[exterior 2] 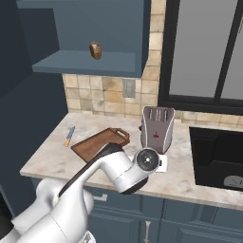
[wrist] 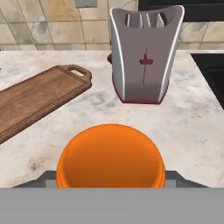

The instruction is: Pick the bread, place it on the cutting board, pick the jam, place it on the counter, and close the cabinet.

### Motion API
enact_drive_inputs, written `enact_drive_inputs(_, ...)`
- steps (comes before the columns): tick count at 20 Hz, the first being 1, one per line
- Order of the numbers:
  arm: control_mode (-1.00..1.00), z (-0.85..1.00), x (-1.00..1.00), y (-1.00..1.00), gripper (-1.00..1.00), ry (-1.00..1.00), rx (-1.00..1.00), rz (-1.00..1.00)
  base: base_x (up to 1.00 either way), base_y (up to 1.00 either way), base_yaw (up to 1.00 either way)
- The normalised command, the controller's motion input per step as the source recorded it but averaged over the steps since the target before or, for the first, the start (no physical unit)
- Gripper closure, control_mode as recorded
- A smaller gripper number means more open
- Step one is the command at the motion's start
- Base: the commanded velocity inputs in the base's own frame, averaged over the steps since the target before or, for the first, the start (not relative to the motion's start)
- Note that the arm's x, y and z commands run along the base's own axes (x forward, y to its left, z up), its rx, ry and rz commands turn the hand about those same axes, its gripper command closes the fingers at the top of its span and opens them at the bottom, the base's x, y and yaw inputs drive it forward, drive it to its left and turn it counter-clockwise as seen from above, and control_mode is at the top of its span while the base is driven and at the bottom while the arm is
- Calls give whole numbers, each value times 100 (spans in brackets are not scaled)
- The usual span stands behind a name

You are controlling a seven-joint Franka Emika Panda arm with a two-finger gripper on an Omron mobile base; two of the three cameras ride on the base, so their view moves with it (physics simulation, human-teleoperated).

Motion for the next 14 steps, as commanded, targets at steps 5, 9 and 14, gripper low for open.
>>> enact_drive_inputs(5,-100,-24,20,-15,100,2,0,0,0,0,0)
enact_drive_inputs(9,-100,-20,26,-8,100,2,0,0,0,0,0)
enact_drive_inputs(14,-100,-18,31,-1,100,2,0,0,0,0,0)
